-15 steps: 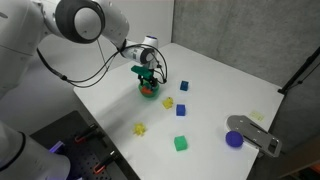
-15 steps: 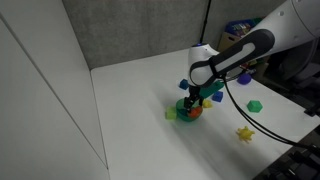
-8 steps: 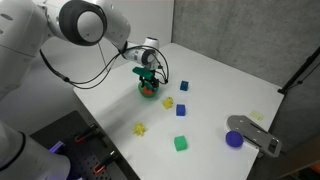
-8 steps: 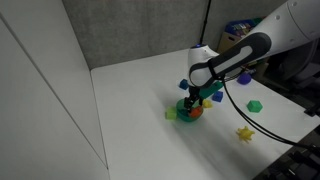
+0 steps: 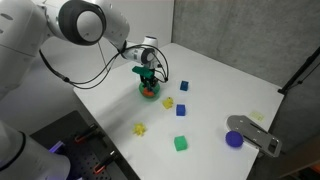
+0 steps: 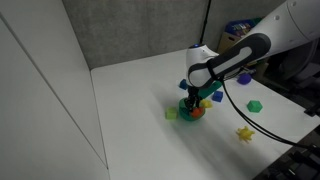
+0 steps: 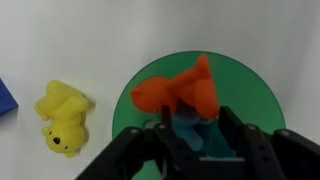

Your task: Remove the orange toy from the green bowl and put it on the table

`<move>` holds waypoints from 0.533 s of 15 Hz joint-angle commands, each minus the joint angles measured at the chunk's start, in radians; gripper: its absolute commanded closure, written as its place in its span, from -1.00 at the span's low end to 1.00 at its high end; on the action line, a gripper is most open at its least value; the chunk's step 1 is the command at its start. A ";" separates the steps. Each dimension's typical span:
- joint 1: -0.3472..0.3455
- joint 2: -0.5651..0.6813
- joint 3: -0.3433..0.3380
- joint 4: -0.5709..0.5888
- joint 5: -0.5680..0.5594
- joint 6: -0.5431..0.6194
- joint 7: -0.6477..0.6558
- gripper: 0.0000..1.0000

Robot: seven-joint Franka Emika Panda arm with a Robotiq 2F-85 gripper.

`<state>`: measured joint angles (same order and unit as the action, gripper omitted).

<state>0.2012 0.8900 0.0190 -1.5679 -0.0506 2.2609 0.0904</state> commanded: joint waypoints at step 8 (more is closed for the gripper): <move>0.014 -0.007 -0.016 0.047 -0.018 -0.057 0.047 0.91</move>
<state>0.2090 0.8901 0.0133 -1.5595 -0.0507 2.2499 0.1008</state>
